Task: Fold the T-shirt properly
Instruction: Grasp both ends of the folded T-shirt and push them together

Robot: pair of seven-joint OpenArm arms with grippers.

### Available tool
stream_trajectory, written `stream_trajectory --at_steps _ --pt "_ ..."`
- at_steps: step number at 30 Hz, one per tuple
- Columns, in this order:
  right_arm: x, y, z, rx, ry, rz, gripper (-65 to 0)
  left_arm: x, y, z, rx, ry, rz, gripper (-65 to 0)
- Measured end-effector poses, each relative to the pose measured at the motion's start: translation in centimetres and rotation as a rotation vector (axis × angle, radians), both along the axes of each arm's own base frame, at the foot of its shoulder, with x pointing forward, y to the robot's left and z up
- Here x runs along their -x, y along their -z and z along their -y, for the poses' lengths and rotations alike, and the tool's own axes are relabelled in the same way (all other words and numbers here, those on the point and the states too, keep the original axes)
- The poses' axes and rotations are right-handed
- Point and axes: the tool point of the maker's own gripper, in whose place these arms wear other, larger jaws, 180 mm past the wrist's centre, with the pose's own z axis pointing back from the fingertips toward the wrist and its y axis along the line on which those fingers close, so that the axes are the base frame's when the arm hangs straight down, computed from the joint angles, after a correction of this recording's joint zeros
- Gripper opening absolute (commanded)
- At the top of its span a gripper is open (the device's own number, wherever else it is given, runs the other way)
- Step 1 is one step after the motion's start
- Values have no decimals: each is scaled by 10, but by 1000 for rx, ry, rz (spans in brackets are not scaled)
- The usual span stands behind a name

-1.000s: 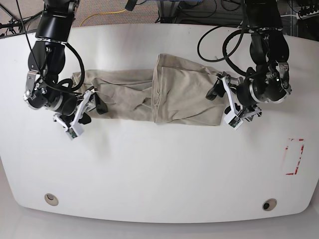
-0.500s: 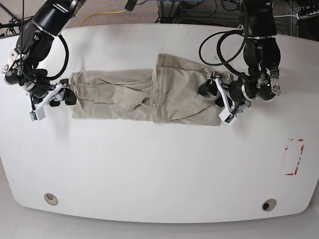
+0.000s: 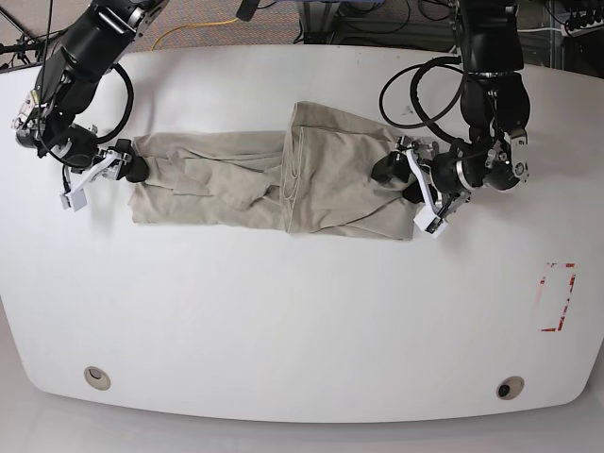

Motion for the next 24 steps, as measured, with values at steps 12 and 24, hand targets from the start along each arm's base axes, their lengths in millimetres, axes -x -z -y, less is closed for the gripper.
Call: stream_trajectory --at_steps 12,24 --pt "-14 8 -56 -99 -58 20 -255 2 2 -1 -5 1 -9 -468" --pt "-27 6 -79 -95 -121 56 -650 3 5 -6 -21 3 -18 -583"
